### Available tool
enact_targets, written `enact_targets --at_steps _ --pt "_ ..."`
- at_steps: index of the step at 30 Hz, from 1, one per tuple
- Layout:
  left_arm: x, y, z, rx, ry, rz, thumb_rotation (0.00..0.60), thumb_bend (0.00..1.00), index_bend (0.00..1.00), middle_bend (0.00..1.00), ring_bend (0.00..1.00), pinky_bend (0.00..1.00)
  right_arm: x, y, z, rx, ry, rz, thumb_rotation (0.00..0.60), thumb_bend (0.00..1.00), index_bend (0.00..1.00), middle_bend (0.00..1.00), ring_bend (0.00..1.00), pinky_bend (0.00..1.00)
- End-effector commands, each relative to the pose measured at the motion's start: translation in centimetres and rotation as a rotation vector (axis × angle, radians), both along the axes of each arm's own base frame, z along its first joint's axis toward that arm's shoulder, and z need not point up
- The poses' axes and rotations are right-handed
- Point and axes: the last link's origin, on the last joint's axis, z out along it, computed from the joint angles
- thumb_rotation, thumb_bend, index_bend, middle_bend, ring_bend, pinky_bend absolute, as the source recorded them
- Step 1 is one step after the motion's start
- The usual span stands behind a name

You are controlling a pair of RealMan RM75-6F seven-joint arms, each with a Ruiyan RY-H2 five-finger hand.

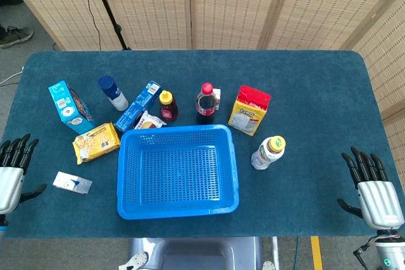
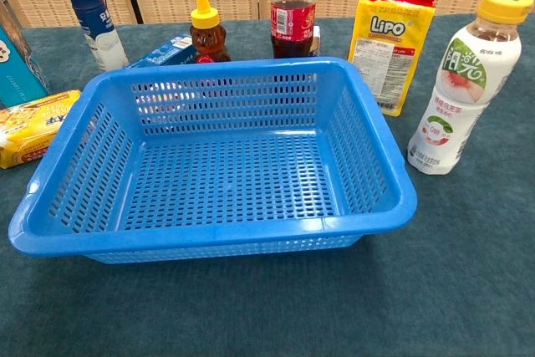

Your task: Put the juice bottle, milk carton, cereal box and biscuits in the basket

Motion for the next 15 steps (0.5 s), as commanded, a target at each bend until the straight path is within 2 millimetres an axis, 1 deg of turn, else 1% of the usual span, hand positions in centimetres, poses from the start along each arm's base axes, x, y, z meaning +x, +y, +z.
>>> enact_targets --at_steps 1,12,15 --pt "0.03 -0.02 -0.09 0.0 0.0 0.002 0.6 0.04 0.0 0.0 0.0 0.0 -0.11 -0.08 0.05 0.001 -0.003 -0.005 0.6 0.0 0.0 0.0 0.0 0.0" --pt "0.04 -0.08 0.03 0.004 -0.005 0.004 0.6 0.04 0.0 0.0 0.0 0.0 0.23 0.04 0.09 0.015 -0.039 0.009 0.6 0.0 0.0 0.0 0.0 0.0" --pt "0.1 -0.19 0.15 0.001 -0.013 0.002 0.6 0.04 0.0 0.0 0.0 0.0 0.2 -0.05 0.06 0.032 -0.077 0.008 0.6 0.0 0.0 0.0 0.0 0.0"
